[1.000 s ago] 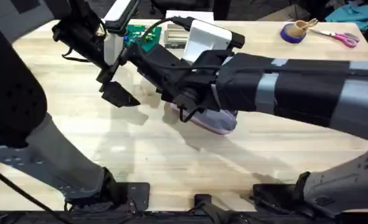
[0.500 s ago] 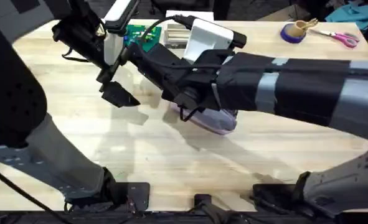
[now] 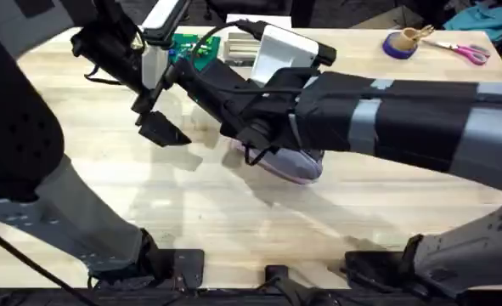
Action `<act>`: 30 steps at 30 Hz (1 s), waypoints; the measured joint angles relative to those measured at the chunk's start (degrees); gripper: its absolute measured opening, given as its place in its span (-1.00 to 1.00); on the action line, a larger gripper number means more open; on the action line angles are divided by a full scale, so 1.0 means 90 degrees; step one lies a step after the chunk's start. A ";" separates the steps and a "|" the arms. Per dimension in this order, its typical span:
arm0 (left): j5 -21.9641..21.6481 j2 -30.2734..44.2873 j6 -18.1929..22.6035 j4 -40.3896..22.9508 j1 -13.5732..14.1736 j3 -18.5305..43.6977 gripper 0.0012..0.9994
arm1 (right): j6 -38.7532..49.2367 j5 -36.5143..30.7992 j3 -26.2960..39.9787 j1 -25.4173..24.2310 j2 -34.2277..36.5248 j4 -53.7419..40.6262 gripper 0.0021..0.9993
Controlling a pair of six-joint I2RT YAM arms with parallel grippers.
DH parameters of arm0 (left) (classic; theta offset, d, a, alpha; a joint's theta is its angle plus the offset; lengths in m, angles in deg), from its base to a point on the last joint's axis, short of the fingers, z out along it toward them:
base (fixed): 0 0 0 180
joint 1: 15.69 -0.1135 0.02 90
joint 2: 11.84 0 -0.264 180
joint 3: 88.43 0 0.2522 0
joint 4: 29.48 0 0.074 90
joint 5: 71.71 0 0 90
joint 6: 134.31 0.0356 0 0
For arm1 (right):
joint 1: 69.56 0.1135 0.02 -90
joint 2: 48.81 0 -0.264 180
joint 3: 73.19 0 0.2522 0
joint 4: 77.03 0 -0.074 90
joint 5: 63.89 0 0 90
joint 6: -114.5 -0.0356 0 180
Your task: Unzip the bag, pick up the pens from the table one at a time and place them inside, then zip the bag closed.
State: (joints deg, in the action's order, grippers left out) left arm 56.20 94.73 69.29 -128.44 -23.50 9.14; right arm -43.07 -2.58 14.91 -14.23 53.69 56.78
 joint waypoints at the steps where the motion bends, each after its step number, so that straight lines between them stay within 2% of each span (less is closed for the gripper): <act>1: 0.0000 0.0000 0.0000 -0.0003 0.0000 0.0000 0.99 | 0.0002 0.0004 0.0000 0.0000 -0.0005 0.0000 -0.94; 12: 0.0065 0.0000 0.0000 -0.0004 0.0000 0.0000 0.99 | -0.0017 0.0597 -0.0002 -0.0031 -0.1013 -0.0211 -0.94; 20: 0.0887 0.0000 0.0000 -0.0003 0.0037 0.0000 0.99 | -0.0017 0.0750 -0.0005 -0.0034 -0.1013 -0.0206 -0.94; 25: 0.1220 0.0031 0.0000 0.0009 0.0278 0.0000 0.99 | -0.0011 0.1105 -0.0005 -0.0131 -0.1013 -0.0178 -0.94; 30: 0.1590 0.0454 0.0000 0.0084 0.0638 0.0000 0.99 | -0.0007 0.1476 -0.0005 -0.0292 -0.1025 -0.0158 -0.94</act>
State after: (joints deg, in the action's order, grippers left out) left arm 70.51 98.81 69.29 -127.68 -17.76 9.14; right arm -43.14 10.71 14.87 -16.86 44.46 55.36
